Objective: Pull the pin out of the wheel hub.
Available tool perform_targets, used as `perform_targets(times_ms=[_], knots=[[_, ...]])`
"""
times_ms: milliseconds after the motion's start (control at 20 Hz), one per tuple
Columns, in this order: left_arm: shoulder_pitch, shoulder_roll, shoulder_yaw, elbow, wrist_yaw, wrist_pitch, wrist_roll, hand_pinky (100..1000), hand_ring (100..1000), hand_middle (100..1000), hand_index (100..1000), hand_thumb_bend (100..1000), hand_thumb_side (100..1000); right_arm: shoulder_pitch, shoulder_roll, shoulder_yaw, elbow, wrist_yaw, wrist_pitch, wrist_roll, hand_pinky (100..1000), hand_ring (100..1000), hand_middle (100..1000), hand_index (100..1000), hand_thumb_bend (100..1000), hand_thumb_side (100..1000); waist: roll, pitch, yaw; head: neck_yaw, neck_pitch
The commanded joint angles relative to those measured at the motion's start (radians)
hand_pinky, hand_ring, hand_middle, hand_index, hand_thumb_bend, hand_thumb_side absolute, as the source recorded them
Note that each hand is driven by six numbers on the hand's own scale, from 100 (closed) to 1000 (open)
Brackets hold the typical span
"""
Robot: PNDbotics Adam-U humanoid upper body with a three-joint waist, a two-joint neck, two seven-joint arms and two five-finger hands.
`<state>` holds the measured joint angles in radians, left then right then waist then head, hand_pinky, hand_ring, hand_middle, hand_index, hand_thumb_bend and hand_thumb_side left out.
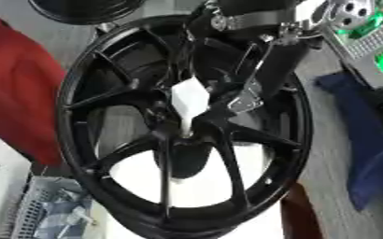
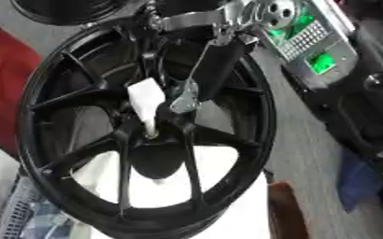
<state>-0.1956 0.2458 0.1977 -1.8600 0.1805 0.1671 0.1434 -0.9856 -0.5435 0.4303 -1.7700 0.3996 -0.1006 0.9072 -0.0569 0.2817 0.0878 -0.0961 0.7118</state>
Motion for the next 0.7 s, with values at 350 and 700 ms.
perform_targets(times_ms=[350, 700], knots=[[-0.011, 0.018, 0.007, -0.012, 0.0, -0.004, -0.002, 745, 595, 521, 718, 388, 604, -0.003, 0.012, -0.013, 0.014, 0.046, 0.019, -0.003, 850, 790, 739, 833, 465, 343, 0.008, 0.002, 0.012, -0.017, -0.002], [-0.013, 0.015, 0.007, -0.014, 0.001, -0.003, -0.004, 745, 595, 521, 718, 390, 606, 0.021, 0.019, -0.003, 0.042, 0.07, 0.026, -0.012, 849, 785, 730, 826, 466, 341, 0.006, 0.011, 0.025, -0.024, 0.001]])
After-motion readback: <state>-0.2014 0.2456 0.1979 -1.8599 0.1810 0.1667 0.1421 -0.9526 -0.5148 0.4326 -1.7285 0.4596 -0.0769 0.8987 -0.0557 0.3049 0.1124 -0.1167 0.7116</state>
